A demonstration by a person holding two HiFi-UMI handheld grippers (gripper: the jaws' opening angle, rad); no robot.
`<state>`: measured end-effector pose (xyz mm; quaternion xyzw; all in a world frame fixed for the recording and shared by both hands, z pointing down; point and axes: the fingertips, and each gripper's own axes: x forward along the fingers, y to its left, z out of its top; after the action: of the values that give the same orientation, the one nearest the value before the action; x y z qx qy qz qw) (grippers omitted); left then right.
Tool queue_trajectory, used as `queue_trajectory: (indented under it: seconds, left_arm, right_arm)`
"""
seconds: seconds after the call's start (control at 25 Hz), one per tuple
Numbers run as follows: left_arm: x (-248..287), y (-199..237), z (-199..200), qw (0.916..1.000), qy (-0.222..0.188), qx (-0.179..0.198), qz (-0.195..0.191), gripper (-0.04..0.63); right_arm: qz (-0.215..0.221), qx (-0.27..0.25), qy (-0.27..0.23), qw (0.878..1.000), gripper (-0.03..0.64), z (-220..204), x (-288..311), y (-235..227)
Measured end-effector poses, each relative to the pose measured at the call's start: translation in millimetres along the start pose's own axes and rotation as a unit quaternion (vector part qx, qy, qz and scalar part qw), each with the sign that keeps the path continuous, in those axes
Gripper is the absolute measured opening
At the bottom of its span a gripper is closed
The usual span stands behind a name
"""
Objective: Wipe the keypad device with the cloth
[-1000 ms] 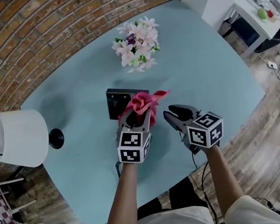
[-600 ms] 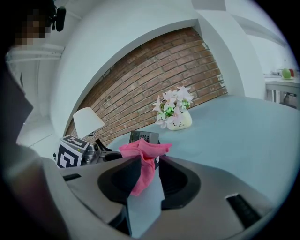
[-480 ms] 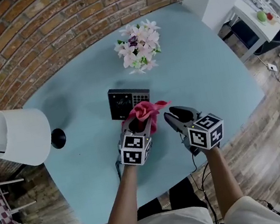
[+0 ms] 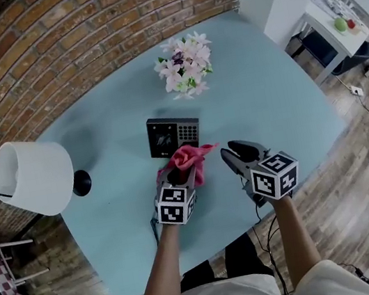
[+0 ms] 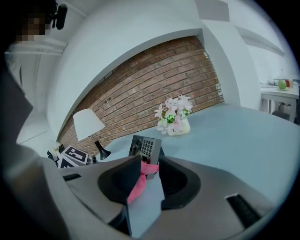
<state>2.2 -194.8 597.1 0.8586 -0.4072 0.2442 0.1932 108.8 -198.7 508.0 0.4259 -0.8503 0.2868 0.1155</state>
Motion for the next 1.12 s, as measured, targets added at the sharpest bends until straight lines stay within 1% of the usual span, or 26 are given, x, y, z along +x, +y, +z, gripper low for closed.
queue_trajectory:
  seconds: [0.16,0.4,0.52,0.64,0.76,0.96,1.12]
  left_arm:
    - [-20.1,5.2,0.3,0.9999,-0.013,-0.008,0.002,0.149]
    - [-63.3,10.8,16.3,0.9982,-0.057,-0.017,0.007,0.149]
    - [-87.7,14.2,28.5,0.9969,-0.078,-0.009,0.010,0.149]
    - [-113.3,18.8,41.8,0.9949,-0.100,-0.003,0.013,0.149]
    - [-139.7,21.4,53.9,0.9924,-0.122,0.008,0.018,0.149]
    - [-182.4,21.3,67.0,0.9882,-0.148,0.031,0.022,0.149]
    - [-213.6,19.9,75.4,0.9854,-0.166,0.035,0.017,0.149]
  right_arm:
    - [-0.031,-0.001,-0.011,0.999,0.110,2.3,-11.5,3.0]
    - [-0.065,-0.011,-0.031,0.997,0.109,13.4,-28.0,15.4]
    - [-0.079,-0.021,-0.045,0.996,0.109,23.2,-38.9,29.5]
    - [-0.104,-0.040,-0.058,0.992,0.108,30.9,-51.3,45.5]
    - [-0.125,-0.061,-0.068,0.988,0.092,34.1,-63.6,63.1]
    - [-0.138,-0.083,-0.086,0.983,0.069,41.0,-84.7,95.7]
    - [-0.160,-0.111,-0.101,0.976,0.035,50.2,-106.6,121.0]
